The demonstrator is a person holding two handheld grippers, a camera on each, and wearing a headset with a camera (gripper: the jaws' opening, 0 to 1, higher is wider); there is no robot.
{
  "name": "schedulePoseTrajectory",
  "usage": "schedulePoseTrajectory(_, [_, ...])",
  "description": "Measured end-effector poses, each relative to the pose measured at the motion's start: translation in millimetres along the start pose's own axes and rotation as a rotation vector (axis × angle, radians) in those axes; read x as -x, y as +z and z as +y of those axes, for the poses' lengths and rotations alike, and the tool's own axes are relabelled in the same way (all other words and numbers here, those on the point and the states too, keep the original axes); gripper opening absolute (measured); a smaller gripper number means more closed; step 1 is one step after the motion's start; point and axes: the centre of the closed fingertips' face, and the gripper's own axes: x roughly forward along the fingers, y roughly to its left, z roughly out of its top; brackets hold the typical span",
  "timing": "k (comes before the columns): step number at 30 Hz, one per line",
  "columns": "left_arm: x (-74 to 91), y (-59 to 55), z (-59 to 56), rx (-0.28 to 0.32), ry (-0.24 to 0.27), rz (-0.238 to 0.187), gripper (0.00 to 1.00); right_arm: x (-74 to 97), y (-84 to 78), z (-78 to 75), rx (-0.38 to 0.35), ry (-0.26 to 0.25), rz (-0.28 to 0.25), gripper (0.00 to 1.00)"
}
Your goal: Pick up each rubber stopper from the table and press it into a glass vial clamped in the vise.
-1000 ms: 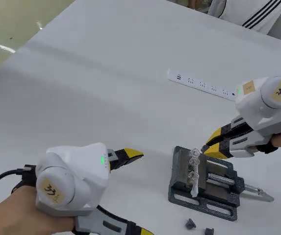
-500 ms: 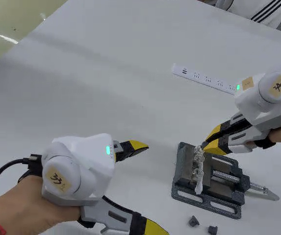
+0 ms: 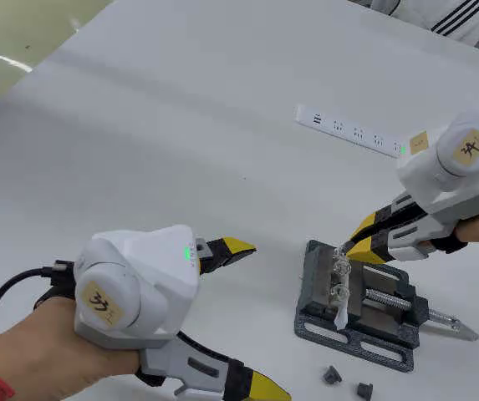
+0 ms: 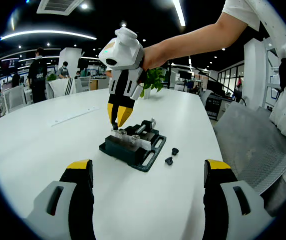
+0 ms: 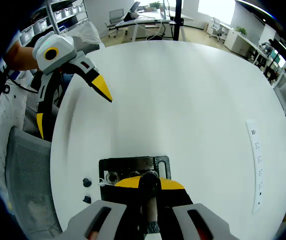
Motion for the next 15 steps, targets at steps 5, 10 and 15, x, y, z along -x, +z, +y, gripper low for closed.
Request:
schedulePoseTrajectory(5, [0.0, -0.2, 0.9, 0.002, 0.002, -0.001, 0.91, -0.9, 0.7, -0.7, 0.002, 0.001, 0.002, 0.07])
schedulePoseTrajectory(10, [-0.6, -0.2, 1.7, 0.005, 0.003, -0.003, 0.91, -1.1, 0.4, -1.1, 0.001, 0.001, 0.003, 0.07])
schedulePoseTrajectory(15, [-1.0, 0.4, 1.9, 0.007, 0.002, -0.005, 0.91, -1.2, -0.2, -2.0, -0.013, 0.004, -0.003, 0.06])
